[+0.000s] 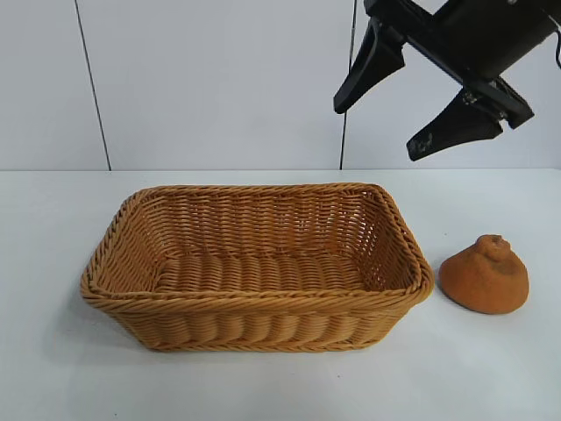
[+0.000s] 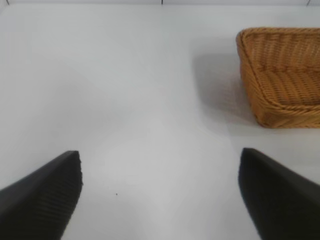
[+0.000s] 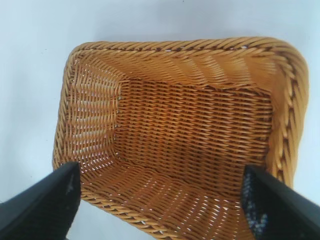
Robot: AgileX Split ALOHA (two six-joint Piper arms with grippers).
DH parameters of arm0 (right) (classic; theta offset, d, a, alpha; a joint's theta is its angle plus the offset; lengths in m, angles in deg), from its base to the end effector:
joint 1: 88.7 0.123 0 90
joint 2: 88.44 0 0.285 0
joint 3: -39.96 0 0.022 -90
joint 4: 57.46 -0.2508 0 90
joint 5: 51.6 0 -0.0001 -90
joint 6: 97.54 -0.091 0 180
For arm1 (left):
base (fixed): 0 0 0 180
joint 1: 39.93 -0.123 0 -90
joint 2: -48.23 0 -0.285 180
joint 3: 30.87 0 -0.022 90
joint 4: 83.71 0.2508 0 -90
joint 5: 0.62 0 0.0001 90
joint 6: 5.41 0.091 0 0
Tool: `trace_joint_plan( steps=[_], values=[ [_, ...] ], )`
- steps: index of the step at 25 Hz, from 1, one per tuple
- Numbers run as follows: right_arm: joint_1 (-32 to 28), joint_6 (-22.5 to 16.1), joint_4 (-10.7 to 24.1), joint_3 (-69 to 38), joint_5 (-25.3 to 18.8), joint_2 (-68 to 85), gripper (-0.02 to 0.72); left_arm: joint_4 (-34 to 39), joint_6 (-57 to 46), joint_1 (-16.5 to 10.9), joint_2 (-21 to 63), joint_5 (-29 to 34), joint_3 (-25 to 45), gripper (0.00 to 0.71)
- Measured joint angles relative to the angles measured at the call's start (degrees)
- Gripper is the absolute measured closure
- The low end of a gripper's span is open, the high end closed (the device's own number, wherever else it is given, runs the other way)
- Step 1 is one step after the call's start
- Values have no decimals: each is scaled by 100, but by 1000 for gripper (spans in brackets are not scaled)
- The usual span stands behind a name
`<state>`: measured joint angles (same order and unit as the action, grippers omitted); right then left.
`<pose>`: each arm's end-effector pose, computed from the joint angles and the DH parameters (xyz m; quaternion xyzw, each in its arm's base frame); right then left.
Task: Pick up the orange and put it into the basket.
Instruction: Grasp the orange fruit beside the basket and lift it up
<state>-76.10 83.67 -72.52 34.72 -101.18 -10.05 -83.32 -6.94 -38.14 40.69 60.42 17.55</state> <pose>0.3286 0.0919 0.2694 -0.0543 0.9710 0.1345 0.1901 -0.0060 0.0007 0.2776 0.0018 0.8526 -0.0117 0.5224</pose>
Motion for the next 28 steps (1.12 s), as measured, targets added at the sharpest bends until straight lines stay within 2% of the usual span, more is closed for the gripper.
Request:
trace_joint_plan(
  steps=[2, 8, 22, 23, 25, 28],
  values=[
    [-286, -121, 181, -1, -24, -25, 105, 0, 0, 0, 0, 0, 0, 101],
    [-1001, -121, 149, 6, -129, -523, 105, 0, -5, 0, 0, 0, 0, 101],
    [-1028, -47, 7, 9, 131, -2397, 111, 0, -5, 0, 0, 0, 0, 101],
    [-1028, -47, 25, 9, 143, -2435, 136, 0, -5, 0, 0, 0, 0, 101],
    [-1028, -47, 48, 9, 156, -2453, 245, 0, -5, 0, 0, 0, 0, 101],
    [-1028, -47, 90, 13, 165, -2425, 530, 0, -5, 0, 0, 0, 0, 101]
  ],
)
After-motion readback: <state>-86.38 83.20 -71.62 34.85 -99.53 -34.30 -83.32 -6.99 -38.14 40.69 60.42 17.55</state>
